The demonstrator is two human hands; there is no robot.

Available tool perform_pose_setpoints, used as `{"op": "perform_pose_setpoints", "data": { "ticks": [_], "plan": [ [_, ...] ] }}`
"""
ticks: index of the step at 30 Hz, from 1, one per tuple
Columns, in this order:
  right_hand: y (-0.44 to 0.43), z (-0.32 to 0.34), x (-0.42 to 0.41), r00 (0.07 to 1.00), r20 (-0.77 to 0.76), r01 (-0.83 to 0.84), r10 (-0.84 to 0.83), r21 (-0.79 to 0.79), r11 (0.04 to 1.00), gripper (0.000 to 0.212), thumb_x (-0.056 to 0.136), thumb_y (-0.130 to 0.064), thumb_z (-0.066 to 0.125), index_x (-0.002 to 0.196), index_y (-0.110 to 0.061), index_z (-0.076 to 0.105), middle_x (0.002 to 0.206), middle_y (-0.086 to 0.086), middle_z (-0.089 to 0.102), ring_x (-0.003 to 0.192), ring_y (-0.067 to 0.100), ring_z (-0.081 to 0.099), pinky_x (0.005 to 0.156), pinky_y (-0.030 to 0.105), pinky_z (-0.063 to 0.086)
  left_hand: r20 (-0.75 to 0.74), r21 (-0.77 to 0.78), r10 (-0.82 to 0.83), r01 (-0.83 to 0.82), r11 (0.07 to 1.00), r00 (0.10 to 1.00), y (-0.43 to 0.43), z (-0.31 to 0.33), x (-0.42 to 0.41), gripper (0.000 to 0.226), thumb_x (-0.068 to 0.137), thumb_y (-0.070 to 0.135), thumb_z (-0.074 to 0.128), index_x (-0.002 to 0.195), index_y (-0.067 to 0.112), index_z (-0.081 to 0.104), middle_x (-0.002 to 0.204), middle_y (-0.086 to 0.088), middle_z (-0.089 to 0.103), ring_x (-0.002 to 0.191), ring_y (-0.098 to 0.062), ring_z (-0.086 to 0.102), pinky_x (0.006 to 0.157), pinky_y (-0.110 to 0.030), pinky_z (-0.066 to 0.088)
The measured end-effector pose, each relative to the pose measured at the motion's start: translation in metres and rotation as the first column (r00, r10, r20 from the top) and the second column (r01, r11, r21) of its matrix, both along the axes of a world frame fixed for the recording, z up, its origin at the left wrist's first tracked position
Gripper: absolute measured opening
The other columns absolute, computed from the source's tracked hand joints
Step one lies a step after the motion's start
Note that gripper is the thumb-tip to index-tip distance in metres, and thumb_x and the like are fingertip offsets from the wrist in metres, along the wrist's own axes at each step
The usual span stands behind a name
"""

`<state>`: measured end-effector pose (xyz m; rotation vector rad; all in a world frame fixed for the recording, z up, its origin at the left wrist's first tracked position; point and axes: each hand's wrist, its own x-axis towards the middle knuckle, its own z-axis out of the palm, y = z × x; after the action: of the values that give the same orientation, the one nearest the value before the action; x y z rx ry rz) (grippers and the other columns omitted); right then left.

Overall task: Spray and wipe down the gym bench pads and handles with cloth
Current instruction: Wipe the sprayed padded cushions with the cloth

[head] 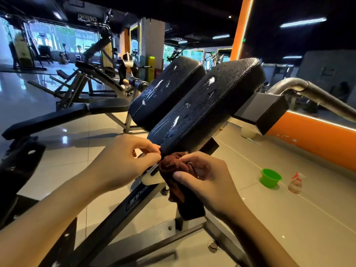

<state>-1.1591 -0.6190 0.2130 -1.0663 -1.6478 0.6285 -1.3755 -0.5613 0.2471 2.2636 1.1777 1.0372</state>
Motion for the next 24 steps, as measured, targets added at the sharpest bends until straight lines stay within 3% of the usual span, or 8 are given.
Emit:
{"op": "perform_pose_setpoints", "data": {
  "ticks": [2,5,8,10,15,17,20,24],
  "plan": [
    [0.003,0.004,-0.003,0.999,-0.029,-0.045,0.043,-0.081,0.996,0.026,0.086,-0.027,0.08,0.107,-0.02,0.069,0.104,-0.003,0.074,0.097,0.02,0.073,0.085,0.043,0.062,0.015,-0.077,-0.033,0.034,0.996,0.999,-0.003,0.003,-0.006,0.029,0.085,0.068,0.063,0.091,0.042,0.076,0.106,0.024,0.073,0.101,0.004,0.062,0.077,-0.024,0.047],
    [0.004,0.015,-0.005,0.997,-0.058,-0.07,0.06,-0.179,0.981,0.027,0.084,-0.016,0.082,0.103,-0.019,0.063,0.099,-0.004,0.074,0.098,0.016,0.072,0.085,0.035,0.061,-0.022,-0.221,-0.057,0.051,0.974,0.998,-0.011,0.016,-0.016,0.044,0.077,0.074,0.057,0.087,0.036,0.076,0.094,0.017,0.074,0.096,-0.006,0.065,0.082,-0.033,0.051],
    [0.001,0.043,-0.01,0.992,-0.091,-0.109,0.085,-0.31,0.944,0.031,0.087,-0.013,0.08,0.107,-0.023,0.059,0.104,-0.006,0.071,0.102,0.014,0.07,0.083,0.027,0.059,0.037,-0.566,-0.116,0.117,0.816,0.992,-0.021,0.053,-0.018,0.031,0.085,0.058,0.073,0.09,0.028,0.078,0.09,0.007,0.075,0.089,-0.007,0.069,0.082,-0.026,0.053],
    [-0.004,0.068,-0.016,0.993,-0.093,-0.109,0.08,-0.37,0.923,0.033,0.089,-0.014,0.078,0.112,-0.025,0.058,0.108,-0.008,0.07,0.105,0.011,0.069,0.083,0.024,0.058,0.082,-0.689,-0.064,0.103,0.717,0.995,-0.03,0.077,-0.016,0.016,0.086,0.04,0.076,0.09,0.025,0.078,0.086,0.005,0.075,0.082,-0.004,0.07,0.075,-0.016,0.05],
    [-0.018,0.147,-0.026,0.99,-0.063,-0.139,0.125,-0.519,0.844,0.041,0.091,-0.017,0.075,0.122,-0.036,0.055,0.118,-0.015,0.067,0.111,0.007,0.066,0.087,0.029,0.059,0.137,-0.78,0.22,-0.031,0.625,0.966,-0.046,0.14,-0.018,0.007,0.086,0.022,0.08,0.093,0.019,0.078,0.09,-0.003,0.076,0.091,-0.015,0.073,0.086,-0.03,0.055],
    [-0.024,0.181,-0.028,0.99,-0.074,-0.143,0.123,-0.569,0.81,0.041,0.091,-0.017,0.075,0.121,-0.038,0.056,0.114,-0.018,0.067,0.108,0.007,0.066,0.085,0.034,0.062,0.13,-0.788,0.278,-0.071,0.612,0.952,-0.048,0.173,-0.024,0.003,0.087,0.02,0.079,0.09,0.021,0.079,0.088,-0.002,0.074,0.087,-0.012,0.071,0.082,-0.027,0.053],
    [-0.03,0.232,-0.032,0.994,-0.036,-0.106,0.104,-0.557,0.824,0.035,0.093,-0.015,0.072,0.117,-0.036,0.059,0.105,-0.014,0.068,0.097,0.013,0.068,0.079,0.035,0.061,0.151,-0.813,0.296,-0.052,0.58,0.943,-0.051,0.226,-0.032,0.007,0.093,0.018,0.073,0.094,0.024,0.077,0.089,0.004,0.074,0.089,-0.007,0.07,0.08,-0.019,0.048],
    [-0.03,0.297,-0.037,0.997,0.012,-0.061,0.077,-0.495,0.867,0.018,0.097,-0.015,0.067,0.107,-0.029,0.065,0.092,-0.008,0.07,0.087,0.014,0.068,0.074,0.029,0.057,0.194,-0.838,0.277,0.013,0.545,0.941,-0.053,0.287,-0.044,0.013,0.098,0.013,0.064,0.099,0.023,0.072,0.095,0.006,0.076,0.1,-0.012,0.07,0.087,-0.026,0.051]
  ]
}}
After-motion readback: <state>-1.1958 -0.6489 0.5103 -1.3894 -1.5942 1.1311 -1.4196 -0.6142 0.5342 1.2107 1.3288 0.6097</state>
